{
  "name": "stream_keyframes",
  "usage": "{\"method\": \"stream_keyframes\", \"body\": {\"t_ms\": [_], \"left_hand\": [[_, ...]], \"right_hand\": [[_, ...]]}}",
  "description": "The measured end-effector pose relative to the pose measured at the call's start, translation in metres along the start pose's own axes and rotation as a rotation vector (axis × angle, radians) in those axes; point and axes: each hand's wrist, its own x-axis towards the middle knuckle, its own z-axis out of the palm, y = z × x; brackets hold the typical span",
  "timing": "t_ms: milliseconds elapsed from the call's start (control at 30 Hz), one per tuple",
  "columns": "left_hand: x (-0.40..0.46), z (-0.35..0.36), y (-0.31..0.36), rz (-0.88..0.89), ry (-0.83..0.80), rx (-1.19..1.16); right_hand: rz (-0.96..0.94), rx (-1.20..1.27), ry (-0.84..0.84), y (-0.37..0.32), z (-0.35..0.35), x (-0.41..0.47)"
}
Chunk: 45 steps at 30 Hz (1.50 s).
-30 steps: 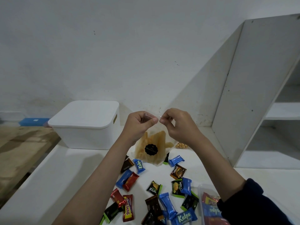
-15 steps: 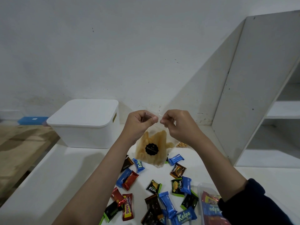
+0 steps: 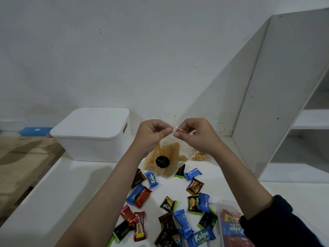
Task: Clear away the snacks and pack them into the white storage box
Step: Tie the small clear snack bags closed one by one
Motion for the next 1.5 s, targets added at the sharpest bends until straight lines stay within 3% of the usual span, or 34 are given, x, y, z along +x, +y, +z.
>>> {"method": "stream_keyframes", "body": {"t_ms": [467, 667, 833, 1000, 1267, 1500], "left_hand": [[0.001, 0.005, 0.003, 0.011, 0.045, 0.110], [0.000, -0.001, 0.006, -0.051, -0.049, 0.033], [0.004, -0.007, 0.010, -0.074, -0.181, 0.150], [0.000, -0.003, 0.011, 0.043, -0.128, 0.451], [0.000, -0.004, 0.011, 0.075, -0.123, 0.416], [0.004, -0.005, 0.019, 0.064, -0.188, 0.523]], "right_hand": [[-0.077, -0.065, 0.068, -0.003, 0.006, -0.003], [-0.053, -0.109, 0.001, -0.004, 0.001, -0.002], [-0.106, -0.220, -0.031, -0.001, 0.000, -0.002], [-0.133, -0.242, -0.064, 0.000, 0.001, -0.005], [-0.080, -0.248, -0.078, 0.000, -0.010, -0.004], [-0.098, -0.336, -0.051, -0.001, -0.006, -0.004]]}}
